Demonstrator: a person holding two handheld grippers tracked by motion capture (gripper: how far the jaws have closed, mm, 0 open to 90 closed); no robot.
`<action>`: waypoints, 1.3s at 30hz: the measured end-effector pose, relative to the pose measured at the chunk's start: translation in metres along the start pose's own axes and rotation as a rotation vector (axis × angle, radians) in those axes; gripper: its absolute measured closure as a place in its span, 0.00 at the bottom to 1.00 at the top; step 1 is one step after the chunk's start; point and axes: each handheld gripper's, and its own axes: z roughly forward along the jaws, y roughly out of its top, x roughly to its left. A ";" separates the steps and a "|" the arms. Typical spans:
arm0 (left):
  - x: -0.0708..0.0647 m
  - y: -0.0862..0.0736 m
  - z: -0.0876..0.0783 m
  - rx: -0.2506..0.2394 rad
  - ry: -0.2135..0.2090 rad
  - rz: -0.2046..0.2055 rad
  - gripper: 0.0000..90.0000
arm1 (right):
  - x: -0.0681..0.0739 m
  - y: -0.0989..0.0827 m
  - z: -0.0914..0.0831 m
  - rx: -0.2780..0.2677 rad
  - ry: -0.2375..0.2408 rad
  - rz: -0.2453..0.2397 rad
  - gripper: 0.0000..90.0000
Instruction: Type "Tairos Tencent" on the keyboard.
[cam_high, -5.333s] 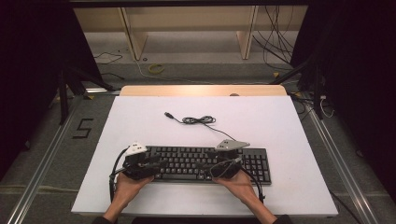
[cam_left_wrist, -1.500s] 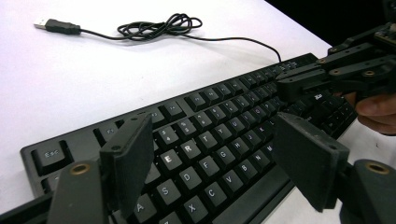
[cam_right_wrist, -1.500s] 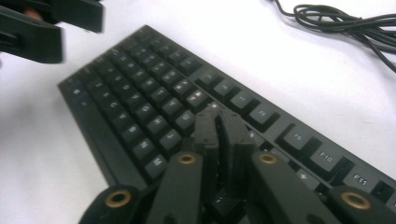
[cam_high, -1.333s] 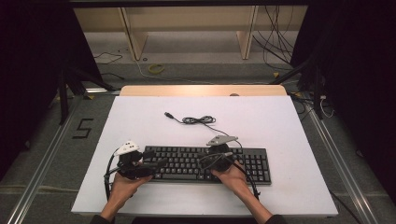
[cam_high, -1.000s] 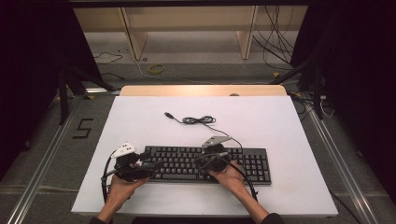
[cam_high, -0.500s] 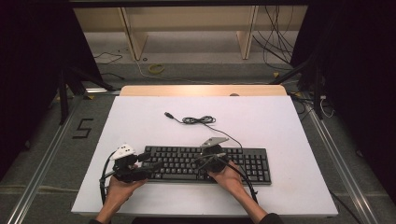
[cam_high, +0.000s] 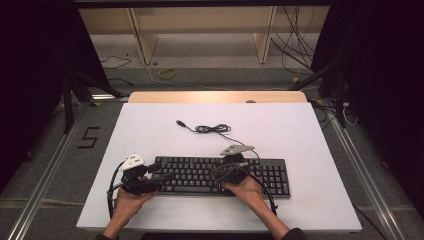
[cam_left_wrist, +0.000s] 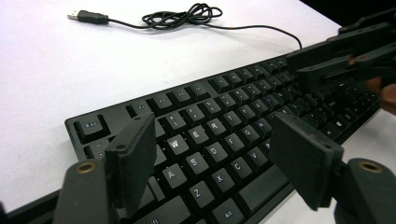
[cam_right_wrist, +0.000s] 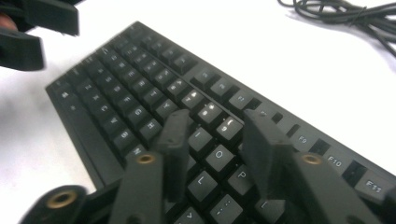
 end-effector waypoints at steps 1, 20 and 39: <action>0.000 0.000 0.000 0.002 0.002 0.000 0.37 | 0.000 0.000 -0.002 -0.004 0.000 -0.002 0.60; -0.001 0.001 0.017 0.103 0.028 0.038 0.90 | 0.001 -0.009 -0.033 -0.081 0.044 -0.003 0.38; -0.003 0.002 0.031 0.171 0.037 0.040 0.99 | 0.004 -0.017 -0.047 -0.111 0.057 -0.017 0.34</action>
